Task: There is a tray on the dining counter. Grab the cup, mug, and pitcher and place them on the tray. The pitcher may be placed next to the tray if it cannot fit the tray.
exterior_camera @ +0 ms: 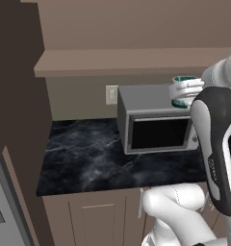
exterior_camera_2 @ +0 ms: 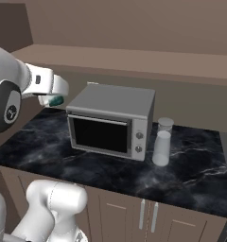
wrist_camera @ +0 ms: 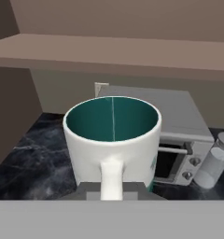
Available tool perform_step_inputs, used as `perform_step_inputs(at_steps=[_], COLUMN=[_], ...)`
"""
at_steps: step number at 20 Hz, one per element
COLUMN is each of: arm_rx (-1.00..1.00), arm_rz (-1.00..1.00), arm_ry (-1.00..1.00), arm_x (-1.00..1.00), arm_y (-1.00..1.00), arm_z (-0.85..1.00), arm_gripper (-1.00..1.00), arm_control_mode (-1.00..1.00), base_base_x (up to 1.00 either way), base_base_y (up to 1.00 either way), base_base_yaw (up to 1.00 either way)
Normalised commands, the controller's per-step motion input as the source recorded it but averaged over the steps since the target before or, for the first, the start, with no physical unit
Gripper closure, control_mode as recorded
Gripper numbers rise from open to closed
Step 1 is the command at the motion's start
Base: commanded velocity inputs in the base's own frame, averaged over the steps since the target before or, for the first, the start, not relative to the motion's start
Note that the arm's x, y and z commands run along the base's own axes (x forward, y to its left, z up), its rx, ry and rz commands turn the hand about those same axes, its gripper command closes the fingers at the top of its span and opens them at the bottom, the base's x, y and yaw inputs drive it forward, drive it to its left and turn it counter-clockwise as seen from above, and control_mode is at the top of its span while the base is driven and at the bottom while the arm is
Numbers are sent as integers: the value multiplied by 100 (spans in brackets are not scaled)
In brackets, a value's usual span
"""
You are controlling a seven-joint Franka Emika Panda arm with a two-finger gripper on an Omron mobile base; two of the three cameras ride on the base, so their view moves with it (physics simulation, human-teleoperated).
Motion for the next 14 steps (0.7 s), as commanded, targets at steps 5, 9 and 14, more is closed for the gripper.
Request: perform_step_inputs(at_steps=[5,9,14], arm_rx=[0,0,0], arm_rz=[0,0,0], arm_ry=[0,0,0], arm_x=[-20,-12,0], arm_y=[0,0,0], arm_z=[0,0,0], arm_gripper=[100,100,100], arm_control_mode=[-100,100,100], base_base_x=[0,-11,-53], base_base_y=[0,0,-1], base_base_yaw=[0,0,0])
